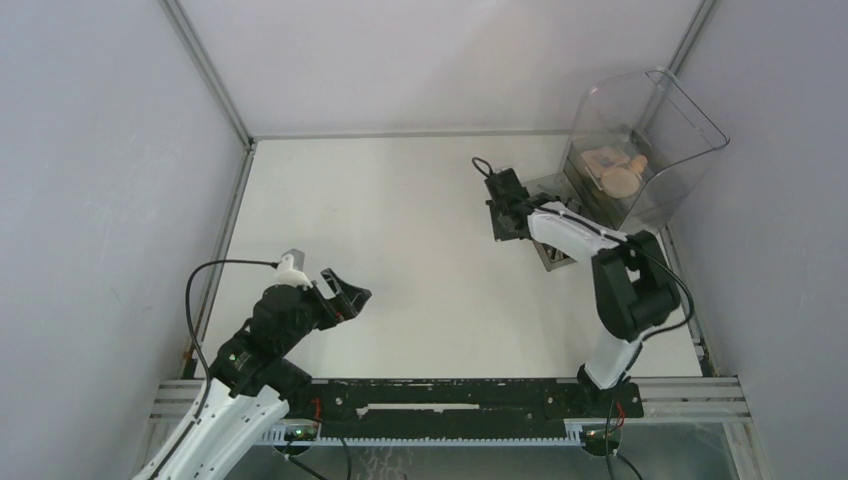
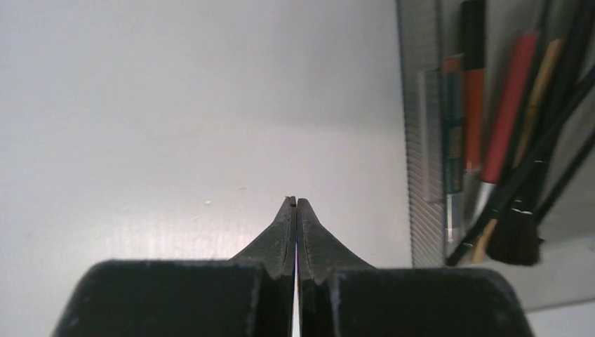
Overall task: Organize the makeup
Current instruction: Place the makeup brush in the drawer, then close the drawer in the storage box.
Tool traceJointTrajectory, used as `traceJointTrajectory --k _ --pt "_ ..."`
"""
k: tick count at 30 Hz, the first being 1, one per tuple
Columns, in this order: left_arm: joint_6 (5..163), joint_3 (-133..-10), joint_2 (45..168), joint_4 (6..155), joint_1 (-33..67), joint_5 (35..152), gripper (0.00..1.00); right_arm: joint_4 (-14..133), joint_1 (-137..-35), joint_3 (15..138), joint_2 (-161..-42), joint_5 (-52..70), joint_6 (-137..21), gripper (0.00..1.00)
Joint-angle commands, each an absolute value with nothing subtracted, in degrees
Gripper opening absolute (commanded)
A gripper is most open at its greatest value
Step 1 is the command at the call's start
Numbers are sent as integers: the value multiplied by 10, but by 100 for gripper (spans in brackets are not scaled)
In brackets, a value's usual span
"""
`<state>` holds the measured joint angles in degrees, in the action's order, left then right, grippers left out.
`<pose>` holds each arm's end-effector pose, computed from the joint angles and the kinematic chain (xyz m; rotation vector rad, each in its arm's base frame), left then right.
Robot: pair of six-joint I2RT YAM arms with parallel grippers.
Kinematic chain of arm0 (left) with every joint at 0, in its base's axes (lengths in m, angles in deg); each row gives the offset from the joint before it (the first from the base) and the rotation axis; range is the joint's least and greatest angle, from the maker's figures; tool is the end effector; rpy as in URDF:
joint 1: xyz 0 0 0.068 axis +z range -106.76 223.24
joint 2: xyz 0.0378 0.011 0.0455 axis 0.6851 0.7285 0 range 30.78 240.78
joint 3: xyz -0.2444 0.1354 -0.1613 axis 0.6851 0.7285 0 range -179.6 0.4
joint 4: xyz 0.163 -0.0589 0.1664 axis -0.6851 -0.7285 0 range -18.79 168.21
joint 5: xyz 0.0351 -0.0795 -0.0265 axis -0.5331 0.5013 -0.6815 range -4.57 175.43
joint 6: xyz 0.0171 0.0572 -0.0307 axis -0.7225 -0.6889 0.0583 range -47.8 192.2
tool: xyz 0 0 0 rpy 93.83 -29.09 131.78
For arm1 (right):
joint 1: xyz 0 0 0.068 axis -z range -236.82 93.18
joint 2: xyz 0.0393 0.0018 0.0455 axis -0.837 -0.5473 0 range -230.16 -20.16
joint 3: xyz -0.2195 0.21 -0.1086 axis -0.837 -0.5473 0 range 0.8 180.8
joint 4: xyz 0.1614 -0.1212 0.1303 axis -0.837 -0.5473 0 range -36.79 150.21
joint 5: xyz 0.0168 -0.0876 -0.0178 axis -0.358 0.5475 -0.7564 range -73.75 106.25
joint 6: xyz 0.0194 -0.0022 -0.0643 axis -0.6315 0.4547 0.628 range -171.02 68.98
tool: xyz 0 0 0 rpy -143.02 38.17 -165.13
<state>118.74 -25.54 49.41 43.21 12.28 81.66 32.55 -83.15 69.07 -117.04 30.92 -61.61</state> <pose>0.0421 -0.0211 0.2428 -0.3326 2.1175 -0.7561 0.3211 0.1438 0.2680 -0.2462 2.4948 -0.0656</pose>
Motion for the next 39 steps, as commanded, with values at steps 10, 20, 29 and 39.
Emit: traceJointTrajectory --k 10,20,29,39 --pt "1183 -268 477 436 121 816 100 269 -736 802 -1322 579 -681 0" --pt "1186 -262 485 446 121 819 100 342 -784 774 -1261 451 -643 0" --pt "1180 -271 471 434 121 813 100 323 -739 833 -1350 489 -607 0" --pt "1180 -270 468 423 121 808 100 328 -679 883 -1396 643 -613 0"
